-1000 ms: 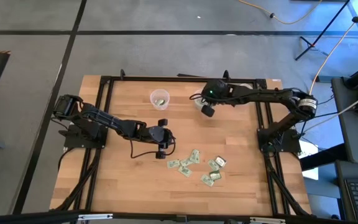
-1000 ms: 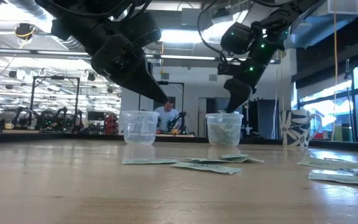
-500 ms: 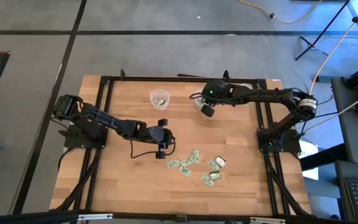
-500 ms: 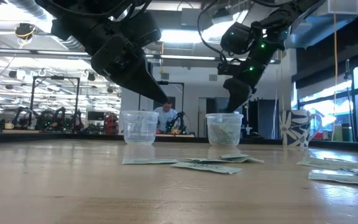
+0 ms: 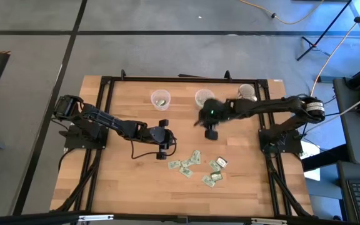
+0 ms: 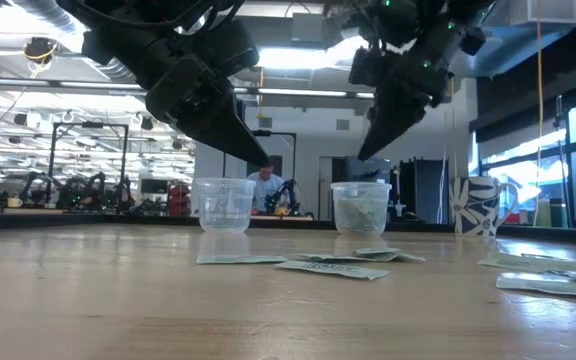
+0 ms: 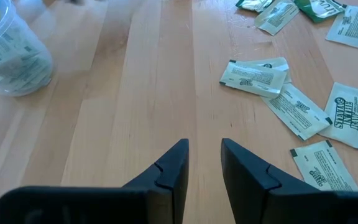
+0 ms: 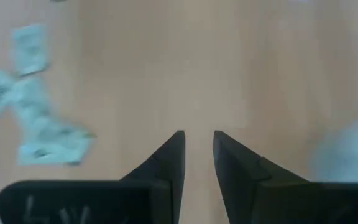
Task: Pick and place Stevia / Truvia into bins
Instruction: Put the stevia packet into the right transparent container
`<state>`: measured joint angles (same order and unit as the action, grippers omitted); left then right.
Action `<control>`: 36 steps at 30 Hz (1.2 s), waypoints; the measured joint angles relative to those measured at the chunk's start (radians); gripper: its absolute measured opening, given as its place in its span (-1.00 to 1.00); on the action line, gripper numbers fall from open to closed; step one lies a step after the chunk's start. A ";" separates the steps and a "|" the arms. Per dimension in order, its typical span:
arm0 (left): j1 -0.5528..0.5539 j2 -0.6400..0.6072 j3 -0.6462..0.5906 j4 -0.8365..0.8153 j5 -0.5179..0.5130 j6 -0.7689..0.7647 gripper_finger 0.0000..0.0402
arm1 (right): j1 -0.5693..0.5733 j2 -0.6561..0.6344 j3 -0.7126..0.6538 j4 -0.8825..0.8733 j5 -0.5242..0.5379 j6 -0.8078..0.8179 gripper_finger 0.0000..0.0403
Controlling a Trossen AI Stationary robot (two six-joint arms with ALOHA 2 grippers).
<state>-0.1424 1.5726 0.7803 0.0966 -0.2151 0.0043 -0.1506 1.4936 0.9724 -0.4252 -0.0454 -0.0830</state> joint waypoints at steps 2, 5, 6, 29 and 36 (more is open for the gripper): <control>0.000 0.000 0.000 -0.001 0.000 0.000 -0.56 | 0.049 0.030 0.000 -0.001 -0.003 -0.001 -0.57; 0.000 0.000 0.000 -0.004 0.000 0.000 -0.56 | 0.112 0.087 0.000 0.025 -0.001 -0.003 -0.57; 0.000 0.000 0.000 -0.004 0.000 0.000 -0.56 | 0.130 0.107 0.000 0.035 -0.001 -0.006 -0.57; 0.000 0.000 0.000 -0.011 0.000 -0.001 -0.56 | 0.348 0.350 0.003 0.214 0.008 0.049 -0.57; 0.000 0.000 0.000 -0.011 0.000 -0.001 -0.56 | 0.348 0.360 0.004 0.218 0.011 0.051 -0.67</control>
<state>-0.1421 1.5726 0.7799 0.0853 -0.2153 0.0032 0.1970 1.8541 0.9764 -0.2072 -0.0345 -0.0317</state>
